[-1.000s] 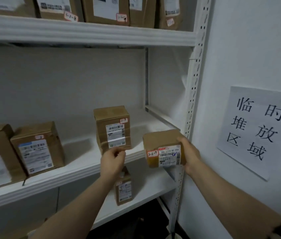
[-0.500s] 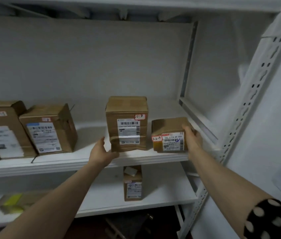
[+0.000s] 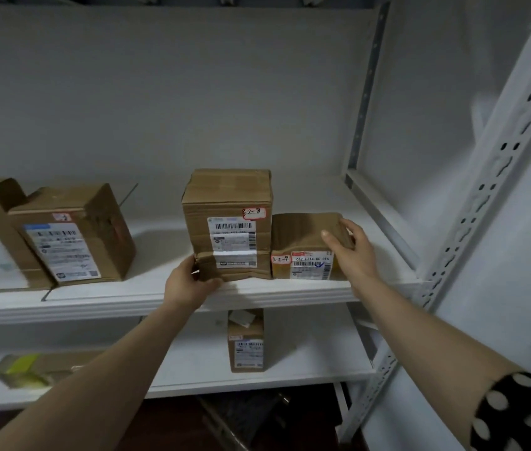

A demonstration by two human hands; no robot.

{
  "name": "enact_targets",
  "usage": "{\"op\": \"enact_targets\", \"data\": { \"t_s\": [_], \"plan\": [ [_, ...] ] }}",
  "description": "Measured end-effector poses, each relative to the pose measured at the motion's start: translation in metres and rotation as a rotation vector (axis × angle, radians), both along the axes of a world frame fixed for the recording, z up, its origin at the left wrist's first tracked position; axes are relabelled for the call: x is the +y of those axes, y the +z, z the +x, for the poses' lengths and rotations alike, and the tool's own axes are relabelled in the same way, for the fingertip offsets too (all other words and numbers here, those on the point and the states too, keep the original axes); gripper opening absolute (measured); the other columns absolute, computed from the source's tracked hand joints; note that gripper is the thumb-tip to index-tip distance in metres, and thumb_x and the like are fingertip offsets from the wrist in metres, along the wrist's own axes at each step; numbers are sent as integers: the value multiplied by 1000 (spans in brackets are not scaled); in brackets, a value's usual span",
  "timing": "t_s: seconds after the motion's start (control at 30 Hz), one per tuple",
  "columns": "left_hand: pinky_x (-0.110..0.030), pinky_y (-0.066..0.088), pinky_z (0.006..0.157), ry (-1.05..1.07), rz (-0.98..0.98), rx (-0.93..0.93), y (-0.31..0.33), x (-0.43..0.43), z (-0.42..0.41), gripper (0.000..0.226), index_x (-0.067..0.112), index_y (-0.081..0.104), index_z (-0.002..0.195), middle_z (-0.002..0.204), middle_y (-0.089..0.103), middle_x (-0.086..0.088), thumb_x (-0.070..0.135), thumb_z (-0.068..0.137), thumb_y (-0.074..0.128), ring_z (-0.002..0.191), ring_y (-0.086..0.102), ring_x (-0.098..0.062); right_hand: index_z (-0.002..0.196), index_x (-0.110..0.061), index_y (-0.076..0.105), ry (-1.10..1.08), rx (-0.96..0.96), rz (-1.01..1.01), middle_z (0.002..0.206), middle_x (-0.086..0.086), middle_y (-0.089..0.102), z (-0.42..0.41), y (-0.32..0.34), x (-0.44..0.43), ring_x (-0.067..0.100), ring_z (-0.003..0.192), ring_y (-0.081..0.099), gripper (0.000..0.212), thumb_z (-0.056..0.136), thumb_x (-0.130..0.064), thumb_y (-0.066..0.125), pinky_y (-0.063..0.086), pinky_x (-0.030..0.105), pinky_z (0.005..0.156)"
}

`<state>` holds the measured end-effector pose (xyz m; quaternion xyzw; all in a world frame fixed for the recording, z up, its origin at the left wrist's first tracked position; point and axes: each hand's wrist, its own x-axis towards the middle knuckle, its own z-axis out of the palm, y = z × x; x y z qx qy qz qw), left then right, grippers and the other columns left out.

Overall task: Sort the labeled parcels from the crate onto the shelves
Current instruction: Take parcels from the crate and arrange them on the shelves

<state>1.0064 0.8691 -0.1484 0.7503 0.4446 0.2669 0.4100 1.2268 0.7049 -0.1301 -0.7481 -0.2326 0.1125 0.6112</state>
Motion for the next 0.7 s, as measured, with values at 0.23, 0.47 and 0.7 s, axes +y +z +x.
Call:
{"op": "enact_targets", "data": {
  "t_s": [0.23,0.47,0.7],
  "plan": [
    [-41,49,90,-7,23,50,-2,4,0,44,8,62,114,108,68,-11,8,73,76,100,63,-30,146,-16,28,-80,122,6,143,9,44,-5,1,4,21,118,50,75,87,-44,63,40,32,99],
    [-38,42,91,-30,-2,203,4,4,-10,58,-5,45,130,130,54,-21,11,79,69,118,52,-36,149,-21,23,-317,241,-12,151,11,35,-45,4,-21,33,134,37,70,92,-56,44,32,46,108],
    [-39,39,93,-57,-53,154,5,-17,-57,50,-1,43,130,134,37,-23,14,85,61,117,43,-40,145,-14,34,-520,250,8,148,7,38,-146,-3,-71,29,132,39,60,95,-43,49,35,39,102]
  ]
}}
